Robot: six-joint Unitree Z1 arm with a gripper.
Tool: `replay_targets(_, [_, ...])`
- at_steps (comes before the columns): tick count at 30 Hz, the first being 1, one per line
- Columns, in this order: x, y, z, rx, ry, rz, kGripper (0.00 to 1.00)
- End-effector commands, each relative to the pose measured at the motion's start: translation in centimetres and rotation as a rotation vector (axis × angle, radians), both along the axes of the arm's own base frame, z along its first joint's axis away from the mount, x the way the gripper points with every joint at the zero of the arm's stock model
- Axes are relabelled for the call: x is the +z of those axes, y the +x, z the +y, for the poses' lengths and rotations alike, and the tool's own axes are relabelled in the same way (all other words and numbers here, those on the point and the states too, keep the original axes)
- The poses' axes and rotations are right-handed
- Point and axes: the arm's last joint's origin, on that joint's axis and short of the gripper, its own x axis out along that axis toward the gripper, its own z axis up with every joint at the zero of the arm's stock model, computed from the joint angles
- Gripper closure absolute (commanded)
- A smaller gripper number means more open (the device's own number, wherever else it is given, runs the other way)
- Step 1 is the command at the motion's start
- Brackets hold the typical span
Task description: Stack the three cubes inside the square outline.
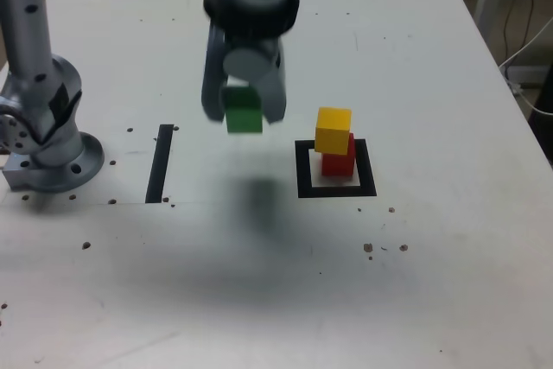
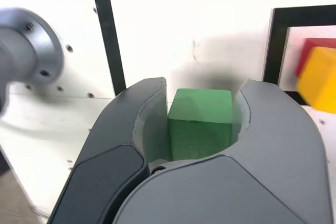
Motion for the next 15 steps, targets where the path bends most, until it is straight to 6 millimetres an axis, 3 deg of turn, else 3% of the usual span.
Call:
replay_targets(1, [1.8, 1.3, 0.6, -0.114, -0.039, -0.038, 0.96])
replay_targets(7, [3.3, 3.2, 1.4, -0.127, -0.08, -0.075, 0.96])
replay_targets(15, [2.3, 5.6, 1.3, -0.107, -0.091, -0.069, 0.96])
